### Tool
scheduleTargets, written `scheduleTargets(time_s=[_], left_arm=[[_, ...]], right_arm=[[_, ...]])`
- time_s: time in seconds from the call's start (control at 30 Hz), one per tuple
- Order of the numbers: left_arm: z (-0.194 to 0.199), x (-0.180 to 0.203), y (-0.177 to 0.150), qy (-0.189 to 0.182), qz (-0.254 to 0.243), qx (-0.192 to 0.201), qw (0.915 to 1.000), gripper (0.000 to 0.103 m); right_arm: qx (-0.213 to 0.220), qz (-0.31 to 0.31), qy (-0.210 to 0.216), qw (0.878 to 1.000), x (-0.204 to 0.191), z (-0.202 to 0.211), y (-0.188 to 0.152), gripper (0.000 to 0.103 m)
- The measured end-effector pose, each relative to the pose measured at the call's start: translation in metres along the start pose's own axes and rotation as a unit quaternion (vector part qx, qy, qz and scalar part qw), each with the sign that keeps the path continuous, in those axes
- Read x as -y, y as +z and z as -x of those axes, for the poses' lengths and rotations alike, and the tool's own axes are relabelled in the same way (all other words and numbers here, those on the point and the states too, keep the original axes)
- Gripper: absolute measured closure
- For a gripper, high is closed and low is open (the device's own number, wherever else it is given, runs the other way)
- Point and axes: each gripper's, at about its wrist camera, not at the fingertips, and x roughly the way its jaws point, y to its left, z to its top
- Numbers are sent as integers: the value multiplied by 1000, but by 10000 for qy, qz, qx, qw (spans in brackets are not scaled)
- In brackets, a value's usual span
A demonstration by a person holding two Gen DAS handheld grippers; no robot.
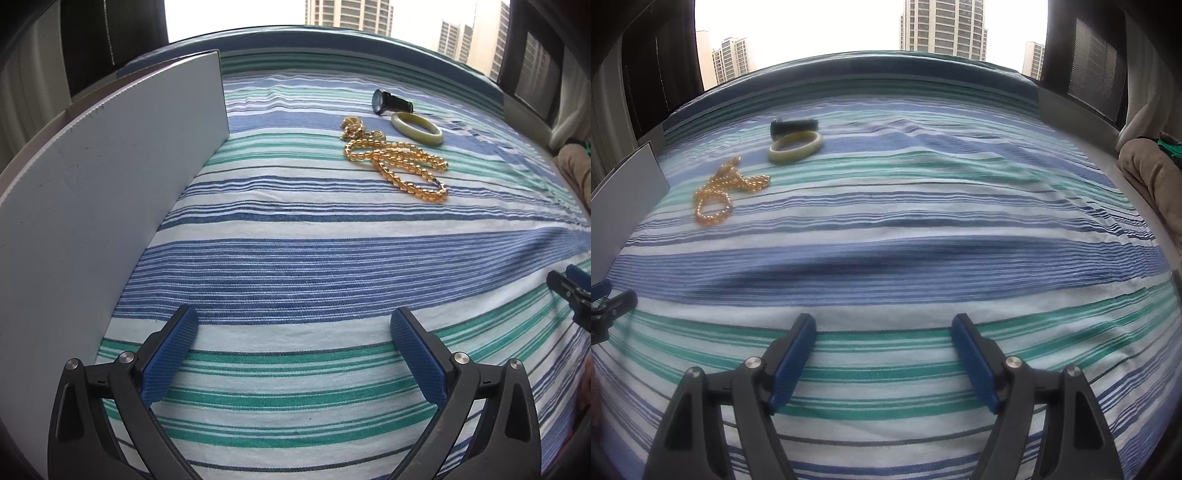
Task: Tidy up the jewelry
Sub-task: 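Move both tools back over the remaining jewelry on the cloth, then lower the left tool onto the gold earrings, close it and lift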
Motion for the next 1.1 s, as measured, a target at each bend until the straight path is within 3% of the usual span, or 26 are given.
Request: scheduleTargets(time_s=[1.1], left_arm=[[-3,2,-1,-47,-72,-61,9999,0]], right_arm=[[-7,-5,-3,10000,-2,0,0,24]])
